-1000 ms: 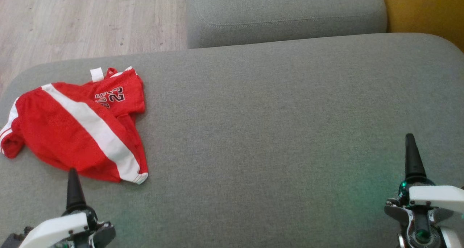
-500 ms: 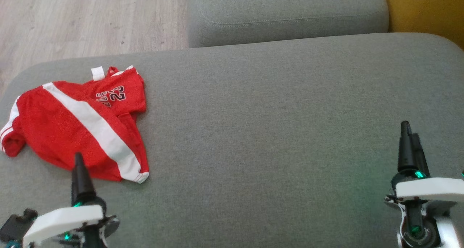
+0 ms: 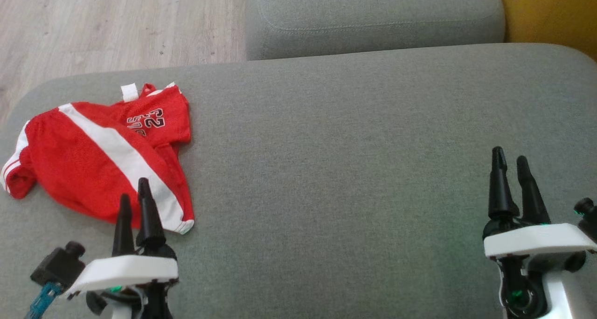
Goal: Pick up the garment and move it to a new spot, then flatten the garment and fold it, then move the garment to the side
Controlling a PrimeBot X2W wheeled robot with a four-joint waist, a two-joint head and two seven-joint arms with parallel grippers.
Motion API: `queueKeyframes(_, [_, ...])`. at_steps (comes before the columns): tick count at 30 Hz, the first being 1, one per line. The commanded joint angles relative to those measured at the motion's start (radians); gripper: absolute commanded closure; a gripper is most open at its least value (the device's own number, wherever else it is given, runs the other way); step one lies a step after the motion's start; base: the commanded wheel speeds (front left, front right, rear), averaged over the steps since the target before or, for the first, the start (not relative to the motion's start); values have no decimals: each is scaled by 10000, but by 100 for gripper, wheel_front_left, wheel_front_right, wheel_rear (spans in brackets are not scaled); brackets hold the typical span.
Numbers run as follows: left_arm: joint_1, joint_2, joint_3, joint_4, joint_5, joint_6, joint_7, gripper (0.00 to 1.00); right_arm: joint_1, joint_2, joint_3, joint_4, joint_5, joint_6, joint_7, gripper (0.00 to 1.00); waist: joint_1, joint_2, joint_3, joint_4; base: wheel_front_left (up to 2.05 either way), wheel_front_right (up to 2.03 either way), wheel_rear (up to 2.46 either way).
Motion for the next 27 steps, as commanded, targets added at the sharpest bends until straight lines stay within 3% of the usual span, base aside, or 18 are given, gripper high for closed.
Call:
queueKeyframes(1, [-455, 90, 58, -502, 444, 128, -132, 0, -289, -63, 209, -469, -582, -4, -172, 0, 0, 0, 3, -16, 0, 0, 0])
queueKeyframes(27, [-445, 210, -1238, -523, 4614, 600, -874, 0, -196, -79, 581, -822, -4647, -6, -909, 0, 0, 0, 62, -123, 0, 0, 0])
